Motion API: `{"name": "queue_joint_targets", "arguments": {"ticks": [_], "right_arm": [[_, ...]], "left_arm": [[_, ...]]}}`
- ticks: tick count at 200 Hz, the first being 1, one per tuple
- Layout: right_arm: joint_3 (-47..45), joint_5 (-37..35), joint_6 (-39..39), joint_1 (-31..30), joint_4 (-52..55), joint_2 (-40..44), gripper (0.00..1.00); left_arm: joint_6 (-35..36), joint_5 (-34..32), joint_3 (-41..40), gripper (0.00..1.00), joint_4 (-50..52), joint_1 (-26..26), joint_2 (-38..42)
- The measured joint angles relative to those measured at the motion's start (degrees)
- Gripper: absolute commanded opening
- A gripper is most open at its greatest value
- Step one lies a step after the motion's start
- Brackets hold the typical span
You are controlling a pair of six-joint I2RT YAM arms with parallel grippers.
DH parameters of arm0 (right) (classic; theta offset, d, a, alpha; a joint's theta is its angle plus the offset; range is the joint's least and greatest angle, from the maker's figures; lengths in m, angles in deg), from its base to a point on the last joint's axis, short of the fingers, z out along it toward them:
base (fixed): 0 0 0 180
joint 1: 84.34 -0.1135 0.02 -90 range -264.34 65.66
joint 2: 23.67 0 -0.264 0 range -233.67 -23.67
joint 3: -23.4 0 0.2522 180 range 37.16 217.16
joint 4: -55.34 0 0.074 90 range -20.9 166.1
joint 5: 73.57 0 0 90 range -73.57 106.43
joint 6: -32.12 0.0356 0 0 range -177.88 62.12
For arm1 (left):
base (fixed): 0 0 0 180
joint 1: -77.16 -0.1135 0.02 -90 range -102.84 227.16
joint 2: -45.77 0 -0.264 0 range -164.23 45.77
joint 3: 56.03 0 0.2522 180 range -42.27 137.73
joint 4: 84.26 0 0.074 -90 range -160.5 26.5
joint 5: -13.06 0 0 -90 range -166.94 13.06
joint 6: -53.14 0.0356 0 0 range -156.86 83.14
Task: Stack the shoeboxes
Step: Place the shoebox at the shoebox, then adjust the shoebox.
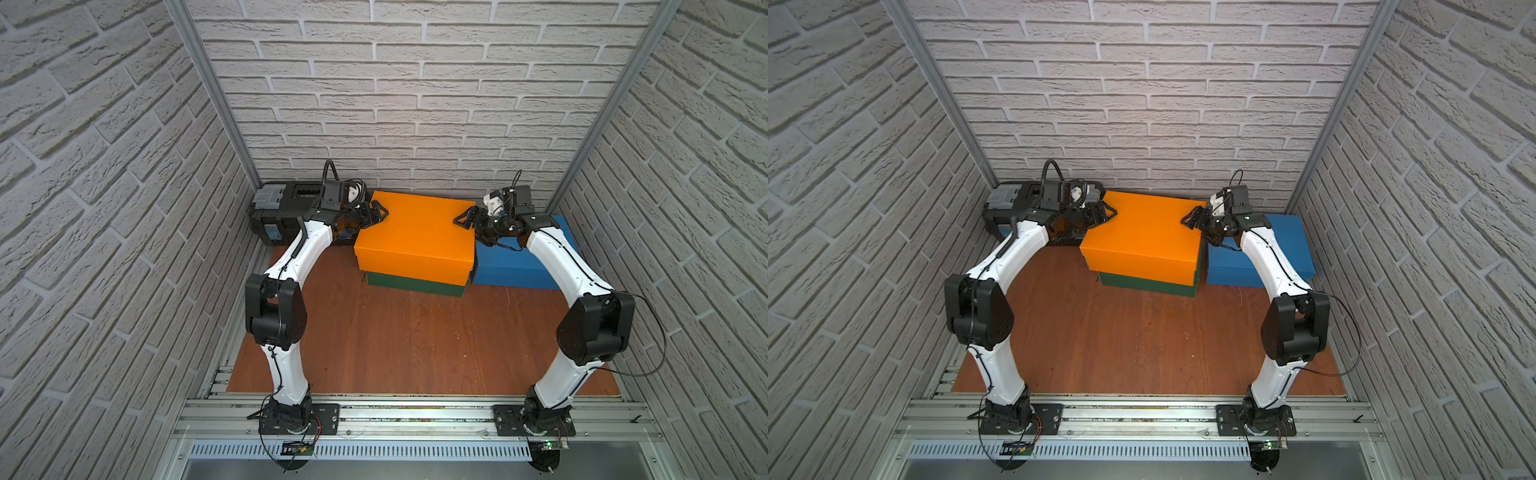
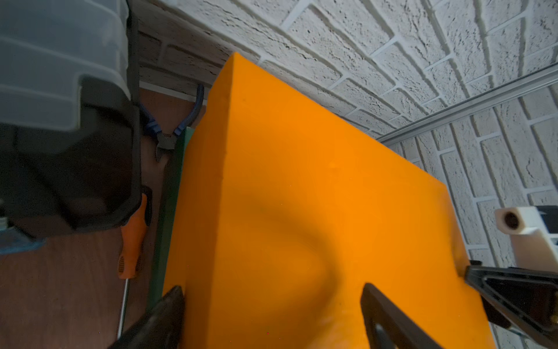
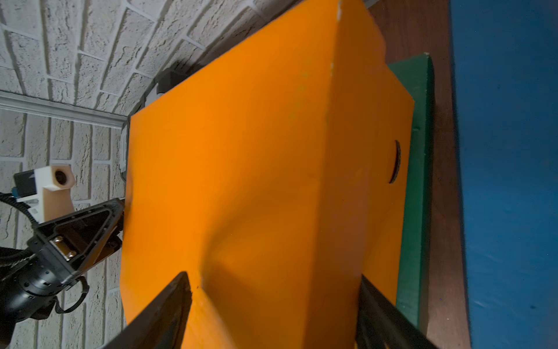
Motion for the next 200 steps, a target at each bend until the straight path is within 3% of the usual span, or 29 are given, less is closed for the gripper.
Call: {"name": "queue_joint_targets", "arguments": {"ticks": [76, 85, 144, 200], "right_arm": [[5.68, 4.11, -0.37, 3.87, -0.26, -1.4, 0.92], [5.73, 4.59, -0.33, 4.2, -0.37, -1.4, 1.0], [3.96, 5.2, -2.51, 4.52, 0.07, 0.13, 1.0], [-6.16, 4.52, -5.09, 4.42, 2.69, 11.67, 0.96]], "left_arm": [[-1.31, 1.49, -0.94, 0.96, -0.59, 0.37, 0.55], [-1.46, 1.64, -2.38, 0.96, -0.98, 0.39, 1.55], [-1.16, 1.88, -8.02, 0.96, -0.96, -0.22, 7.08], [0.94, 2.03, -12.15, 0.94, 0.35, -1.07, 13.27]]}}
